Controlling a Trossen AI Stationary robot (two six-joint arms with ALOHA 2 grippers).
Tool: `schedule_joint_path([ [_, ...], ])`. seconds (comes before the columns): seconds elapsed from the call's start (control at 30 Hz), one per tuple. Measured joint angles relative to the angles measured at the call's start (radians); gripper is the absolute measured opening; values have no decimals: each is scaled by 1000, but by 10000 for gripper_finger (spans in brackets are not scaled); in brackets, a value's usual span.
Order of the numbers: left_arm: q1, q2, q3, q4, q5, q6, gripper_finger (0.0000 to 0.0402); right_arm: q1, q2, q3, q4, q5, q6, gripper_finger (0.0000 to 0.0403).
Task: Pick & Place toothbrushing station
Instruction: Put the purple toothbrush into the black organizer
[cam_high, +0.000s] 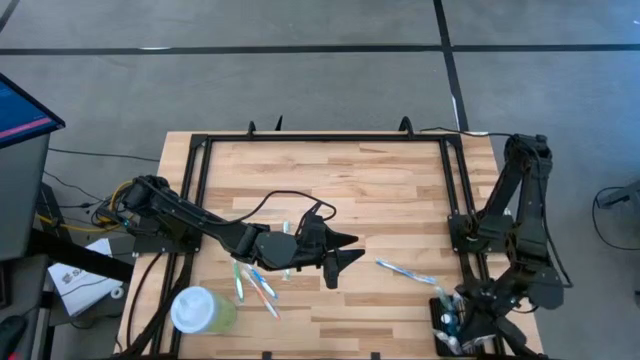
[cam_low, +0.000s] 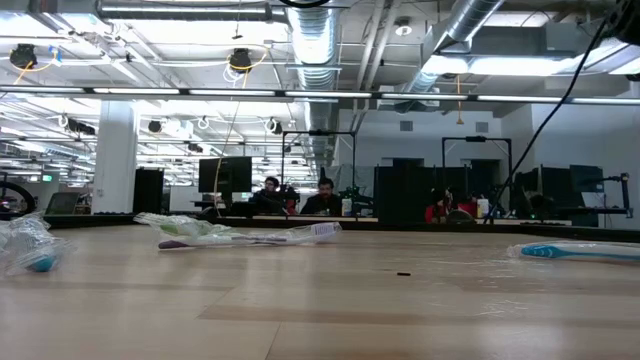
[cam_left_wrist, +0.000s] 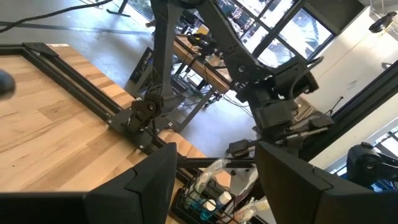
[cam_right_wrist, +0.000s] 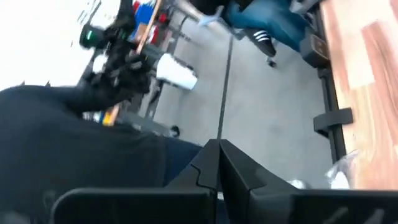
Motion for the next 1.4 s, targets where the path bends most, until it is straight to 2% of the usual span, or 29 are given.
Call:
schedule_joint_path([
  [0.17,0,0,0,0,0,30,213,-27,46,78,-33,28,150,1],
  [0.33,0,0,0,0,0,33,213,-37,119,152,-169,53,413,0],
  [0.47,0,0,0,0,0,83,213,-32,183,159,-223,34,611,0],
  [0.57,0,0,0,0,1,103,213,-23,206,159,-223,54,694,0],
  [0.63,0,0,0,0,1,105,213,-13,209,159,-218,89,715,0],
  [0.73,0,0,0,0,14,119,213,-6,208,159,-238,87,746,0],
  [1.13,0,0,0,0,30,131,213,-7,208,159,-376,-65,869,0],
  [1.4,0,0,0,-4,52,131,213,-7,208,159,-410,-88,883,0],
])
